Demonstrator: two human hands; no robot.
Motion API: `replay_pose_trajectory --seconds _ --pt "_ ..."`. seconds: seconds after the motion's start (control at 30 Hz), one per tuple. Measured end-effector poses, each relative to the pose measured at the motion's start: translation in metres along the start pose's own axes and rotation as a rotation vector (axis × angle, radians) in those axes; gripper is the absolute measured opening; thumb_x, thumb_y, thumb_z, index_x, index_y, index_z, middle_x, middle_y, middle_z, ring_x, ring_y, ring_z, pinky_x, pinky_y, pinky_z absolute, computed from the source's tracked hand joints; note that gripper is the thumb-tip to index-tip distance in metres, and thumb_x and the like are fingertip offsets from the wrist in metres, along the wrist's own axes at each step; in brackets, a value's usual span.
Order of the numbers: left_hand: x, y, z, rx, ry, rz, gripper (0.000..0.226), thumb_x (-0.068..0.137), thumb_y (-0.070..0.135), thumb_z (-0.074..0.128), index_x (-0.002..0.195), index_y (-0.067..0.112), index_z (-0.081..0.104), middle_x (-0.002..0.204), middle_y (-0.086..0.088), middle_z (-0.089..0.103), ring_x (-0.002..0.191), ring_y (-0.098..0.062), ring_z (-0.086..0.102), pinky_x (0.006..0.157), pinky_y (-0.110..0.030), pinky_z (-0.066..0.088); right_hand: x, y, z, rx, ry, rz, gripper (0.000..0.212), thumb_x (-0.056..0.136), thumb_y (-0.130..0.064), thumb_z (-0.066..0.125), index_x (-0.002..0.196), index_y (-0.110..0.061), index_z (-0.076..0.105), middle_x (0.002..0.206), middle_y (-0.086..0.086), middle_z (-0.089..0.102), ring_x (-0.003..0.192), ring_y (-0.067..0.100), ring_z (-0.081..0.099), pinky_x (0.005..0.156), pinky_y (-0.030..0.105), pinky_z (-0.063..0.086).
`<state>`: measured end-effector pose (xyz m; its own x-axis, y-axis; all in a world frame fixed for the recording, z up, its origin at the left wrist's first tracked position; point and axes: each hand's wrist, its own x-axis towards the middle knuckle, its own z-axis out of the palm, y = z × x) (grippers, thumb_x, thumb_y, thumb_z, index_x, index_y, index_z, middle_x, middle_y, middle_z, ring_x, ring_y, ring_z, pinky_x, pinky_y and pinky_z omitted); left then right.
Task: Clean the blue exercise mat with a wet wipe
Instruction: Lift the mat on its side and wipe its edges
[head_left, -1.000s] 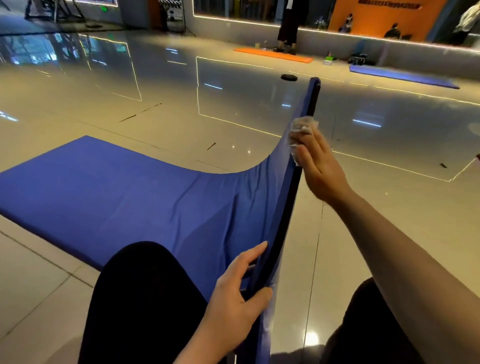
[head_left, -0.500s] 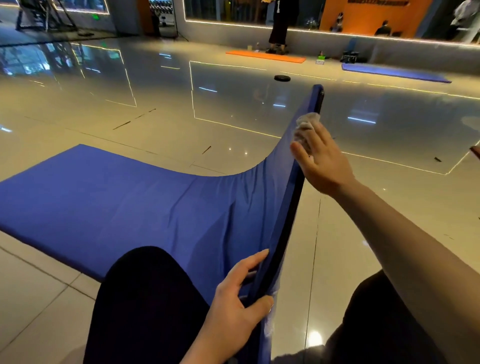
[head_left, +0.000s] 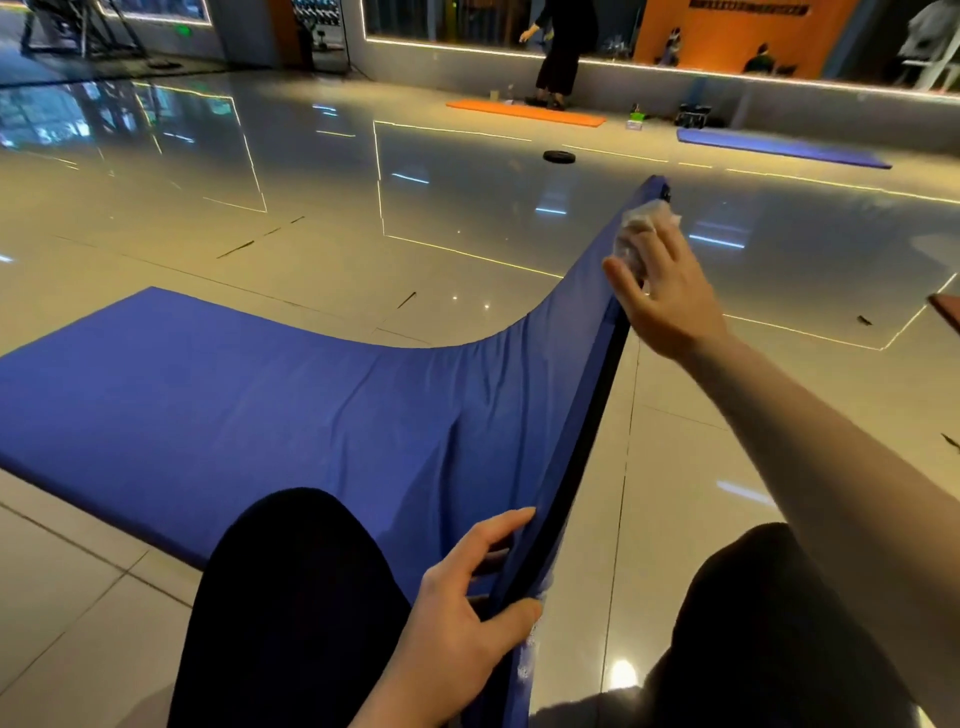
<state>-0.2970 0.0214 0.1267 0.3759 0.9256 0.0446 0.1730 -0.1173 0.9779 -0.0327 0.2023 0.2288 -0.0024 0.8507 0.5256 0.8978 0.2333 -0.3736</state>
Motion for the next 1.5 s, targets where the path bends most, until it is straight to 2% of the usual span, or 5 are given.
replay_pose_trajectory --seconds 0.4,0.67,0.93,1.13,1.5 --pt "0.005 0.003 -0.006 0.008 -0.01 0.019 0.065 0.077 0.004 0.075 0.123 0.045 0.056 0.114 0.022 0.065 0.112 -0.002 0.06 0.087 -0.021 0.052 0.032 0.016 -0.022 -0.083 -0.012 0.001 0.052 0.106 -0.038 0.019 0.153 -0.017 0.028 0.161 0.007 0.022 0.148 0.024 0.018 0.12 0.049 0.018" --pt "0.045 0.009 -0.008 0.016 0.095 0.02 0.064 0.077 -0.001 0.076 0.118 0.044 0.058 0.111 0.025 0.066 0.11 0.008 0.057 0.091 -0.008 0.044 -0.028 -0.009 0.024 0.144 -0.1 0.032 0.062 0.098 -0.054 0.018 0.141 -0.017 0.043 0.155 0.006 0.032 0.139 0.025 0.037 0.108 0.05 0.04" --pt "0.064 0.007 -0.003 -0.043 0.056 -0.077 0.067 0.079 0.005 0.076 0.123 0.048 0.049 0.115 0.007 0.069 0.108 -0.006 0.064 0.098 -0.029 0.051 -0.109 -0.024 0.02 0.169 -0.332 -0.092 0.044 0.097 -0.057 0.02 0.139 -0.045 0.022 0.149 -0.031 0.01 0.142 -0.014 -0.005 0.113 0.014 0.007" --pt "0.06 0.013 -0.014 -0.011 0.061 -0.065 0.066 0.08 0.005 0.075 0.121 0.05 0.051 0.118 0.009 0.068 0.115 -0.011 0.061 0.105 -0.039 0.047 -0.056 -0.027 0.017 0.08 -0.23 0.031 0.048 0.105 -0.038 0.026 0.151 -0.022 0.031 0.16 -0.001 0.025 0.146 0.012 0.019 0.116 0.032 0.02" --pt "0.097 0.021 -0.024 -0.016 0.129 -0.11 0.075 0.084 -0.009 0.061 0.143 0.031 0.038 0.083 0.005 0.073 0.071 0.002 0.065 0.067 -0.014 0.048 -0.164 -0.093 0.051 0.551 -0.323 -0.118 0.047 0.1 -0.053 0.024 0.145 -0.04 0.025 0.156 -0.034 0.007 0.148 -0.001 0.001 0.122 0.029 0.003"
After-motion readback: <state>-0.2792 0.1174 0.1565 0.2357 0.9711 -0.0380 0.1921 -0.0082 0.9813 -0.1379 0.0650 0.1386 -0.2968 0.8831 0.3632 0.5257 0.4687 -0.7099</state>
